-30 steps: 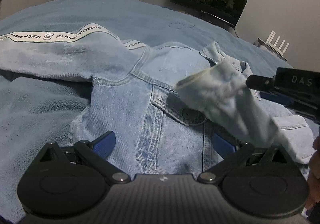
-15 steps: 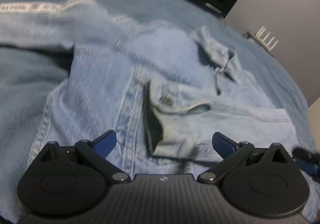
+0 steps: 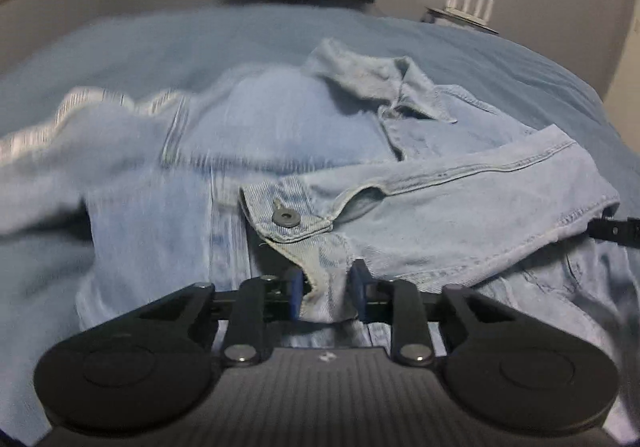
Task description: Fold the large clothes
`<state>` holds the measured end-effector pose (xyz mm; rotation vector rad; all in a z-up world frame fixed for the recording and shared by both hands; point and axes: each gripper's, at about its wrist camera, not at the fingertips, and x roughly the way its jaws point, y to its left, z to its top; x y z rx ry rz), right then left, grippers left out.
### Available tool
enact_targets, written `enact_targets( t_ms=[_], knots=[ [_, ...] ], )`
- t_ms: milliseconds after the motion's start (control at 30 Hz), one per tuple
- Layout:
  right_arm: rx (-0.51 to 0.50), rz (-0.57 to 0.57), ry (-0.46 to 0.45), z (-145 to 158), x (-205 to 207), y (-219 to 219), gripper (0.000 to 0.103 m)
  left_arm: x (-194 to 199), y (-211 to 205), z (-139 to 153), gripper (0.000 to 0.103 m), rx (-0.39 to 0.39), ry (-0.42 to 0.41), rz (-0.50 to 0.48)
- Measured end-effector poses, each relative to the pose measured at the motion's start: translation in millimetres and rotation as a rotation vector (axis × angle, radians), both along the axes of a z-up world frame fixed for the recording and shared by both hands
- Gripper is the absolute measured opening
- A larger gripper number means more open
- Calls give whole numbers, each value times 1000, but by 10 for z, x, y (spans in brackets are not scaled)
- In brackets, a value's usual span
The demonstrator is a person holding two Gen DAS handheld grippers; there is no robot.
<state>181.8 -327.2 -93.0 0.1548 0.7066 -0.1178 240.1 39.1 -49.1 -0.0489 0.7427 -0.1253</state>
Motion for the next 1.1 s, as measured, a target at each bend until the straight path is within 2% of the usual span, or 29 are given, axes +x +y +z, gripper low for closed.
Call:
enact_targets(
  t_ms=[33,67,100,200,233,300,433,567,700,767,933,967,1033,1100],
  knots=[
    [-3,1,-1,-3,11,-4,71,-1,-8,26,18,22,-28,-5],
    [-3,1,-2,7,15,-3,71,-5,-15,54,9,44,-57,-8],
    [2,2,-4,9,21,-6,71,-15,-17,89,6,77,-89,6],
    [15,1,-9,8,47,-18,71,-82,16,290,1,155,-236,64],
    [19,1,-13,8,52,-25,71,-66,41,314,1,173,-254,69],
    [23,1,-14,-4,70,-33,71,47,97,233,1,175,-188,68],
    [34,2,4,-69,110,-29,71,194,157,-69,2,76,43,68],
    [46,1,11,-91,131,-18,71,220,212,-95,3,20,77,89],
    [73,-13,14,-91,154,-53,71,262,440,-85,8,-141,115,150],
    [86,-17,12,-92,164,-61,71,258,514,-61,22,-200,111,173],
    [110,-13,3,-94,179,-82,71,236,607,14,48,-244,79,234],
    [112,-12,3,-96,182,-81,71,226,635,37,62,-261,69,241],
    [122,-10,3,-102,188,-90,71,199,679,71,83,-300,28,243],
    [129,-10,3,-106,196,-97,71,191,691,63,85,-326,25,234]
  ],
)
